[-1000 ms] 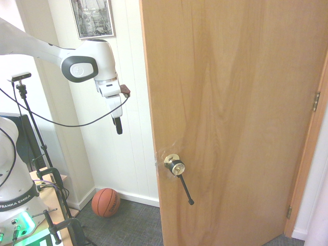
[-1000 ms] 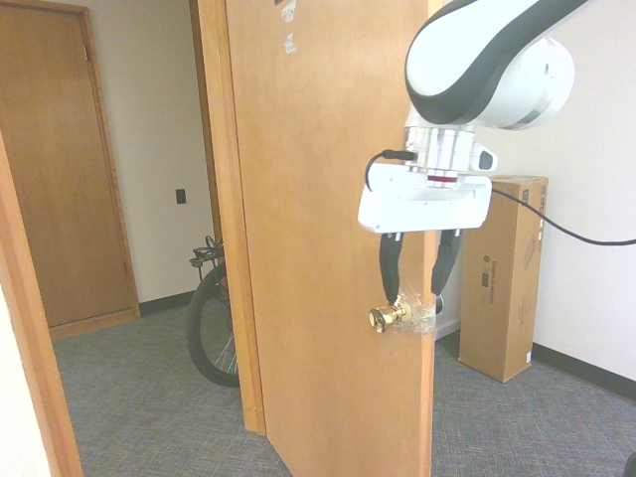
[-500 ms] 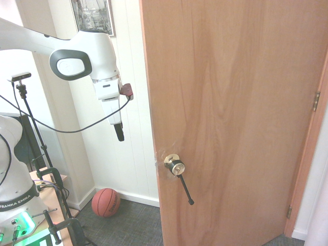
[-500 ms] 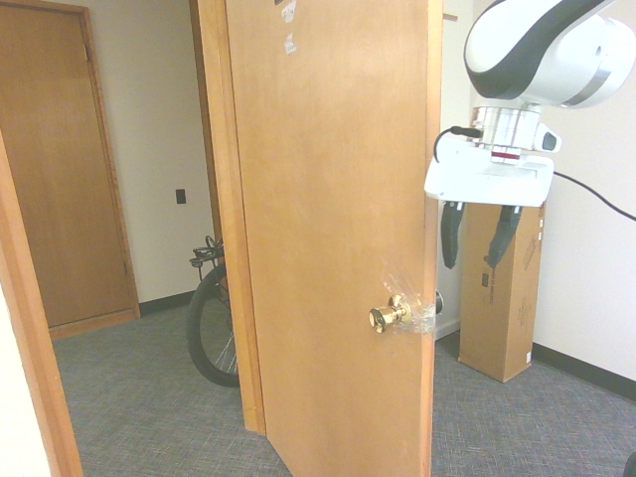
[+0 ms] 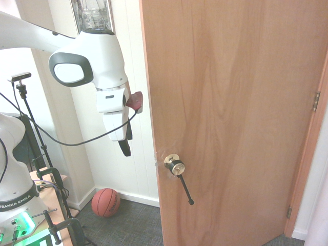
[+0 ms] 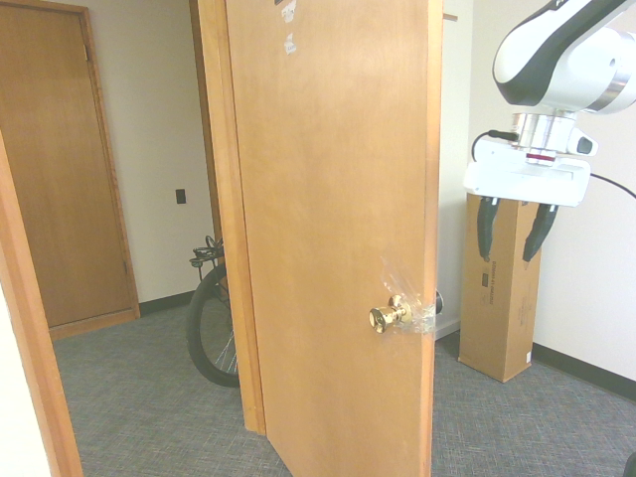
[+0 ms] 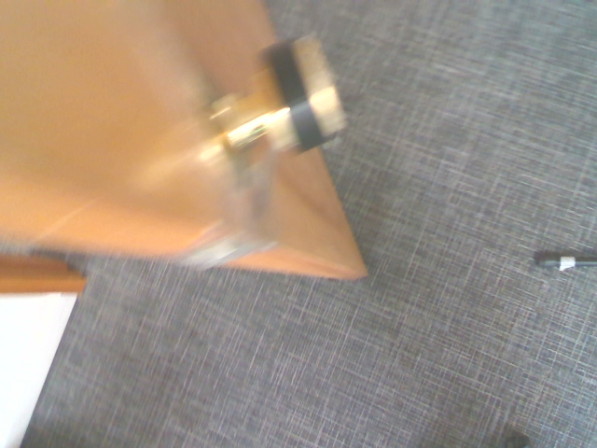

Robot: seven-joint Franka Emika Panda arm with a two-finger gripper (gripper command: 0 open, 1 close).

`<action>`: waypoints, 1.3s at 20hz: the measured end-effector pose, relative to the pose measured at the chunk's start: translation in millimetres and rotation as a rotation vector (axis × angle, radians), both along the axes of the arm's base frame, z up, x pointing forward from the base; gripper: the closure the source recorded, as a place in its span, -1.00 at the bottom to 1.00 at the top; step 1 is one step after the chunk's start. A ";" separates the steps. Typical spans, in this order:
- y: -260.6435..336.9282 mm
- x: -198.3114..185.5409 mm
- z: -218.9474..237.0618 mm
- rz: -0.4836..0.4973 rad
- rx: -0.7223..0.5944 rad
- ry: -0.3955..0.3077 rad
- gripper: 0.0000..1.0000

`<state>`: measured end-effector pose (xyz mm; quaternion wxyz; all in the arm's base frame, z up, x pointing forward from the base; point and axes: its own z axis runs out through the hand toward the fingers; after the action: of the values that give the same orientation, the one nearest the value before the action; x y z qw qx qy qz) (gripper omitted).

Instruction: Close the door

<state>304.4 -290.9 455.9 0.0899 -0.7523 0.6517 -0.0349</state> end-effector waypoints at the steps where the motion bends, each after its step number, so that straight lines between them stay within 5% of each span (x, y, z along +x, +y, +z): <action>1: -8.5 -3.5 -3.5 -0.015 0.004 0.001 -1.00; 6: -52.2 0.3 -8.0 -0.138 0.005 -0.068 -1.00; 11: -92.7 51.1 -24.4 -0.241 -0.007 -0.170 -1.00; 20: -49.3 172.8 -49.0 -0.163 0.048 -0.347 -1.00; 26: 61.3 246.3 -38.7 0.020 0.084 -0.403 -1.00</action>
<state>550.7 -229.6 417.2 0.2501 -0.7322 0.6138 -0.1568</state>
